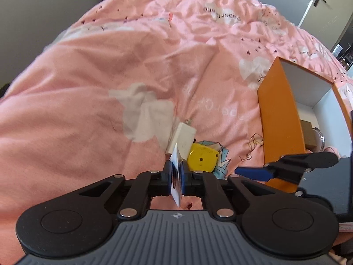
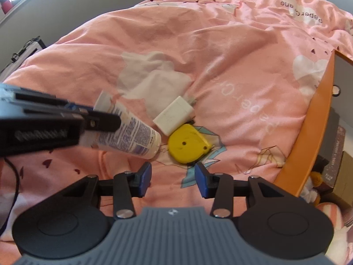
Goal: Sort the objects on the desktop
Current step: 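Grasp the pink selfie stick with the right gripper while the left gripper holds the white card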
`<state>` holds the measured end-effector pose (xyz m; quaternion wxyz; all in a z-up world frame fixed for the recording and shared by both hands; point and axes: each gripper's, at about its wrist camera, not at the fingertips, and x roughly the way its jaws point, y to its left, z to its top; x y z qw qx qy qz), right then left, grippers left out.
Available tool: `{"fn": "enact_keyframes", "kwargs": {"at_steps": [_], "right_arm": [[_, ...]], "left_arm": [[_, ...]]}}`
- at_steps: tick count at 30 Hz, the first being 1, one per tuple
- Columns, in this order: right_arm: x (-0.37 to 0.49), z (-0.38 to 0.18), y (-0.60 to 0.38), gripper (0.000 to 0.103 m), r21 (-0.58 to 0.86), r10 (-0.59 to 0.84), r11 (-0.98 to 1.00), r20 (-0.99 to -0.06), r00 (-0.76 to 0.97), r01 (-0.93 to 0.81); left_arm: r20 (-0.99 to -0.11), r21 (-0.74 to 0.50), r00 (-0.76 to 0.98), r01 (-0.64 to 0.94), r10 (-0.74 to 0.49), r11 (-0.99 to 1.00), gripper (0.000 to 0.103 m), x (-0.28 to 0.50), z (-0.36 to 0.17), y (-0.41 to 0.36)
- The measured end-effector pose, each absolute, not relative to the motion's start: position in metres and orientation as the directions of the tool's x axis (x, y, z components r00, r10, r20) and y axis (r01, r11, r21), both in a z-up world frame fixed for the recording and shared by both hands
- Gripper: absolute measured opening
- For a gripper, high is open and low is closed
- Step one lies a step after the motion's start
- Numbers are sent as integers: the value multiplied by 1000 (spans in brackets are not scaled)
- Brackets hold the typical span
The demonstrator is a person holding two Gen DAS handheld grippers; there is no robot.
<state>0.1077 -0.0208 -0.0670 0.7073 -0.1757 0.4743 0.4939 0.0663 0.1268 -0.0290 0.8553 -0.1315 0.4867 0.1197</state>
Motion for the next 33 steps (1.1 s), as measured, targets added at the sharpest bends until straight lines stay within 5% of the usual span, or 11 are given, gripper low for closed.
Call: {"fn": "enact_keyframes", "kwargs": {"at_steps": [6, 25, 33], "right_arm": [[90, -81, -15, 24, 300, 533, 361, -843, -68, -883], [59, -130, 4, 34, 260, 388, 287, -912, -137, -922], [51, -119, 0, 29, 240, 415, 297, -904, -102, -924]], "left_arm": [[-857, -161, 514, -335, 37, 928, 8, 49, -6, 136], [-826, -249, 563, -353, -8, 902, 8, 21, 17, 140], [-817, -234, 576, -367, 22, 900, 8, 15, 23, 138]]}}
